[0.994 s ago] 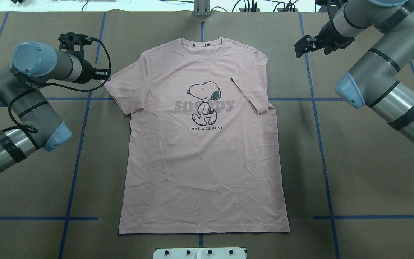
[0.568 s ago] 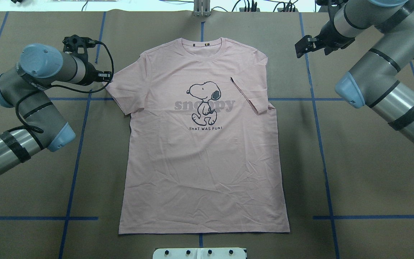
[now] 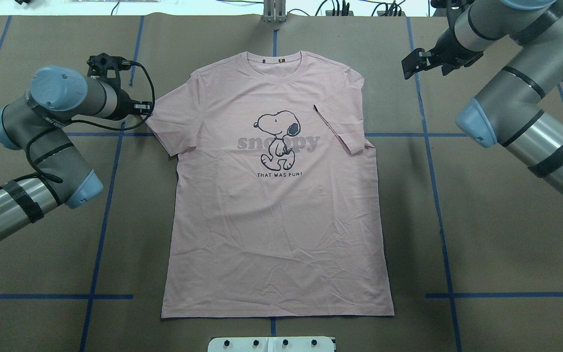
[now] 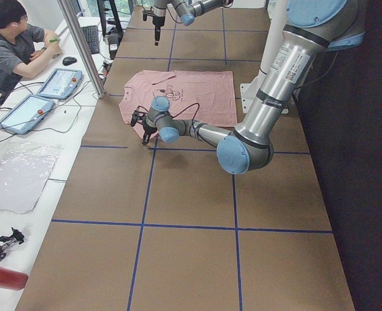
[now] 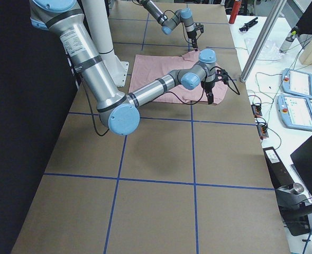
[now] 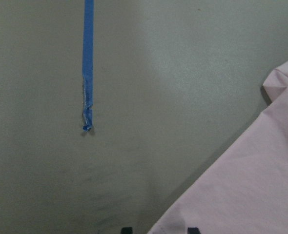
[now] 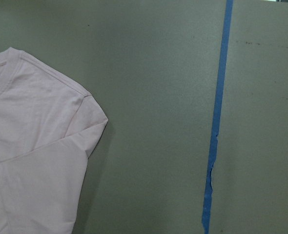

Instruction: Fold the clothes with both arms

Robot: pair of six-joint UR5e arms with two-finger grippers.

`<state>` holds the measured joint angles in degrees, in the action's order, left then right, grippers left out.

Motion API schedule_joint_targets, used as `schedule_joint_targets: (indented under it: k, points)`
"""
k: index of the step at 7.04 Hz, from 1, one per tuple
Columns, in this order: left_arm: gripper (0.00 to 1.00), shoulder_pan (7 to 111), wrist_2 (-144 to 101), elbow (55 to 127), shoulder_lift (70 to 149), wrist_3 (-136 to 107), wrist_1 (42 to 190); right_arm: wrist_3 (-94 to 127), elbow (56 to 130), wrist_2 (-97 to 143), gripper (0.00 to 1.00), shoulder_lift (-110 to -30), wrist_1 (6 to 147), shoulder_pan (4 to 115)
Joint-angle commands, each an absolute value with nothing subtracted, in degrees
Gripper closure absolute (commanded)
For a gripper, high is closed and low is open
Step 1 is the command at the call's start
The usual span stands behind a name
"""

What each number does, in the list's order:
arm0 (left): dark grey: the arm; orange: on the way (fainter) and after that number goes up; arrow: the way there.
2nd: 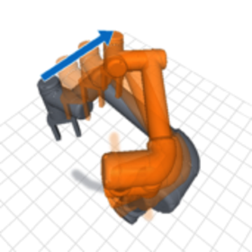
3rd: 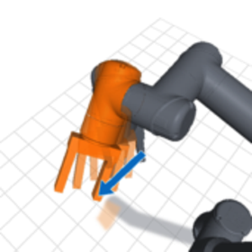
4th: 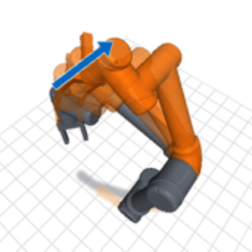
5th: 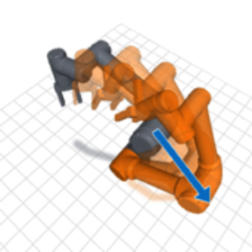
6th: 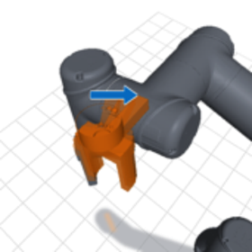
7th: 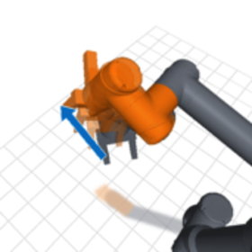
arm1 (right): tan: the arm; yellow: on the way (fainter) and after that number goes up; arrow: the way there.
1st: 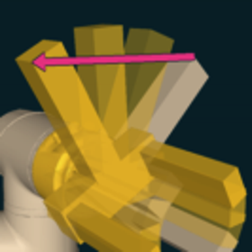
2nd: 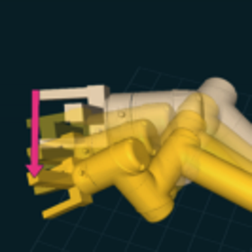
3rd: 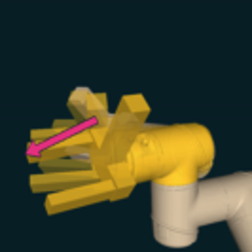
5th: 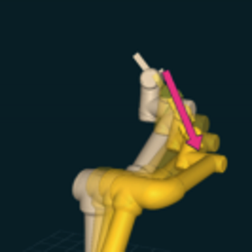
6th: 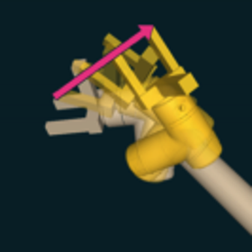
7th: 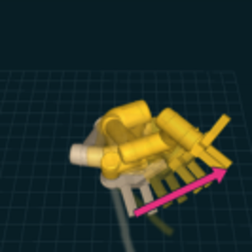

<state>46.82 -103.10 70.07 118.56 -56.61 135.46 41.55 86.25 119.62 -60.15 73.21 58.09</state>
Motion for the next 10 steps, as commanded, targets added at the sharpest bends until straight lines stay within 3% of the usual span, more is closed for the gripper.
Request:
schedule_joint_targets:
  k: [1, 5, 7, 9, 10]
  points:
    - [1.00, 46.76, -103.18, 70.05, 118.65, -56.69, 135.97, 41.75, 86.66, 119.53, 0.00, -60.21, 73.21, 58.10]
    - [1.00, 46.76, -103.36, 76.09, 118.65, -56.16, 132.91, 41.92, 87.71, 119.44, 0.00, -60.91, 73.21, 58.10]
    - [1.00, 45.97, -103.36, 82.42, 123.36, -56.86, 115.84, 41.92, 87.71, 119.44, 0.00, -61.17, 73.21, 58.10]
    - [1.00, 41.77, -103.10, 81.31, 131.62, -62.01, 106.11, 41.92, 87.71, 119.44, 0.00, -61.17, 73.21, 58.01]
    - [1.00, 40.10, -103.01, 77.47, 135.23, -64.75, 106.00, 41.92, 87.63, 119.44, 0.00, -61.17, 73.21, 57.92]
